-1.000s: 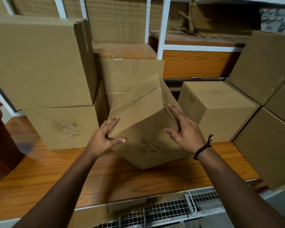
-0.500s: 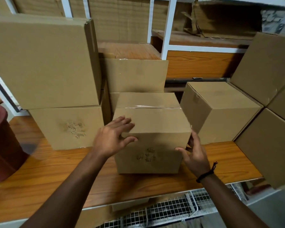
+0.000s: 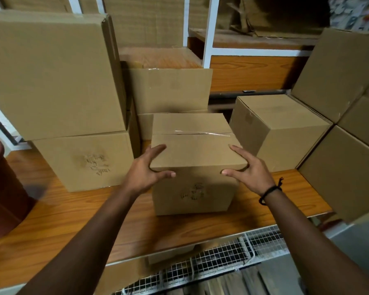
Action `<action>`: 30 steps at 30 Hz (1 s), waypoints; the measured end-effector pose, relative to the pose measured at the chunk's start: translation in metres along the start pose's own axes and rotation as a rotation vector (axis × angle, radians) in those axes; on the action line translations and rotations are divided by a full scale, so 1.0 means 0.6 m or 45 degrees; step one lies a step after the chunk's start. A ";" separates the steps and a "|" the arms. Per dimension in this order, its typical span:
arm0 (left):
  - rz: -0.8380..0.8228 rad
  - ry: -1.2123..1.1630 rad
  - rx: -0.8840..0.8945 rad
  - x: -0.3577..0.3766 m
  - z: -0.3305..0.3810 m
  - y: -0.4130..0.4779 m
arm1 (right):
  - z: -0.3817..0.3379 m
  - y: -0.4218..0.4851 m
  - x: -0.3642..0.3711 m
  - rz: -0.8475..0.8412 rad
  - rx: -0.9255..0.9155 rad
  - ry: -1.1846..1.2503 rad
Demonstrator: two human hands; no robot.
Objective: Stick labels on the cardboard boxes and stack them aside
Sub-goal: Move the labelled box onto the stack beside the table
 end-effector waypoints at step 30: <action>-0.008 0.019 0.192 0.502 0.328 -0.146 | 0.244 -0.228 -0.470 0.113 -0.082 -0.796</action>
Point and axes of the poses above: each hand's wrist, its own y-axis towards the middle knuckle, its own x-axis out of the palm, z = x × y, the point moved 8 cm from there along y, towards the middle knuckle, and after that the axes turned 6 degrees about -x, right-handed, at the moved point
